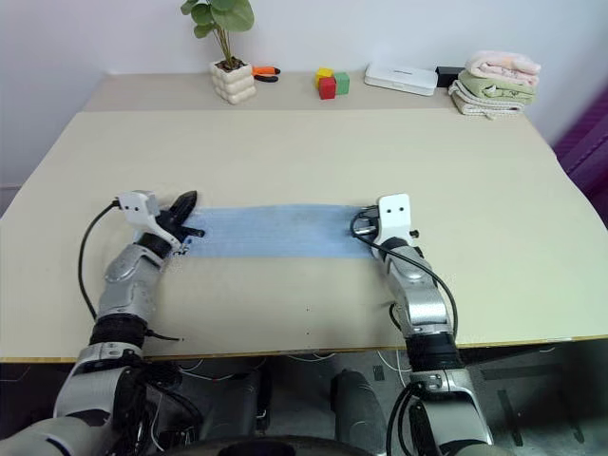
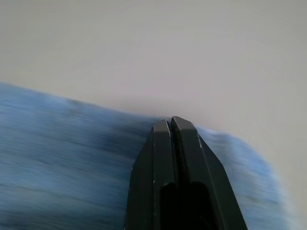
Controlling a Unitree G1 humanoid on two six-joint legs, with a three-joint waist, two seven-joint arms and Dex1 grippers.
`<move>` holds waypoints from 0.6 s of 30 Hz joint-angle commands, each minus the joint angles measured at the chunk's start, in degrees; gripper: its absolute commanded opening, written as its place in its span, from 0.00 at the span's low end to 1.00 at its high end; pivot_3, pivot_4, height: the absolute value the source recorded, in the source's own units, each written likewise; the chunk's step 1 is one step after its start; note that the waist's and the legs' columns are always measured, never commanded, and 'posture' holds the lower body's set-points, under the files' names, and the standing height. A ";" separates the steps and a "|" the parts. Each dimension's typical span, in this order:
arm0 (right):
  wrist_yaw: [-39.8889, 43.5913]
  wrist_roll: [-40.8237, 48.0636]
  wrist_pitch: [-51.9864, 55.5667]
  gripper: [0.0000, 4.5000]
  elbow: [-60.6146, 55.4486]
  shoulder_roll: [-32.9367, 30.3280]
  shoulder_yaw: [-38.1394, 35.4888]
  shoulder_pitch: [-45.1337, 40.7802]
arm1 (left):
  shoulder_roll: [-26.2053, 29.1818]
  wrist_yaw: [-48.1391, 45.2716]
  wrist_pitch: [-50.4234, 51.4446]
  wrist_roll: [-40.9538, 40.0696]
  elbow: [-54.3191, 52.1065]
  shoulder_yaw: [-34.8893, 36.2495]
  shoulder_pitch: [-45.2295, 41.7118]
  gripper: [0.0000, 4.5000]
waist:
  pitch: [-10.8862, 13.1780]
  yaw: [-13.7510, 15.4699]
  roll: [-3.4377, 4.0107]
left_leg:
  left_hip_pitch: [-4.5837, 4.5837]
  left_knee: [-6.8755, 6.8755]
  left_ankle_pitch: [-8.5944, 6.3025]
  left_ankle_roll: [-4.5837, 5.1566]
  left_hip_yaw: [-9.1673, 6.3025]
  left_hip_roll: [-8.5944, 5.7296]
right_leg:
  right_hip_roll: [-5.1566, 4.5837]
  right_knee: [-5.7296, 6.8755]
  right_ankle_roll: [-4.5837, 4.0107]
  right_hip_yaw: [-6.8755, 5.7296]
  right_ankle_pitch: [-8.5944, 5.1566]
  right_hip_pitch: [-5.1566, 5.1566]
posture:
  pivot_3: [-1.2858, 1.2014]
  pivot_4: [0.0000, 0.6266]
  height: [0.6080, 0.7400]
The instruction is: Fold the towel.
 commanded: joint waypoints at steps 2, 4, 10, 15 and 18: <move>-0.23 -0.34 0.51 0.01 -1.06 -1.45 -2.05 0.74 | 2.53 0.56 -0.91 -0.62 -0.30 2.88 -0.23 0.01 | 0.00 0.10 0.00 | 0.00 0.00 0.00 0.00 0.00 0.00 | 0.00 0.00 0.00 0.00 0.00 0.01 | 0.52 0.24 1.00; -0.24 -0.43 0.56 0.01 -1.03 -1.71 -2.23 0.72 | 2.97 0.75 -0.48 -0.56 -1.11 3.27 0.01 0.01 | 0.00 0.17 0.00 | 0.00 0.00 0.00 0.00 0.00 0.00 | -0.01 -0.01 0.00 0.00 0.00 0.02 | 0.52 0.24 1.00; -2.16 -0.44 1.18 0.01 -0.59 -2.65 -4.39 0.30 | 4.66 0.86 -0.80 -0.60 -0.24 4.51 -0.08 0.01 | 0.00 0.20 0.00 | 0.00 0.00 0.00 0.00 0.00 0.00 | -0.02 -0.02 0.00 -0.01 0.00 0.03 | 0.52 0.24 1.00; 0.17 1.27 1.85 0.01 -4.04 -3.55 -4.64 -0.17 | 4.60 -0.74 3.35 -2.90 -3.44 5.16 0.46 0.01 | 0.00 0.03 0.00 | 0.00 -0.01 0.00 0.00 0.00 0.00 | -0.02 -0.02 0.00 -0.01 0.00 0.03 | 0.52 0.24 1.00; 3.53 9.55 5.28 0.12 -8.52 -2.56 -9.25 -0.29 | 4.03 -13.76 9.76 -12.33 -12.93 5.09 4.29 0.18 | 0.02 -0.14 0.02 | -0.03 -0.04 0.00 -0.01 0.02 0.01 | -0.02 -0.04 0.00 0.00 0.00 0.00 | 0.52 0.24 1.00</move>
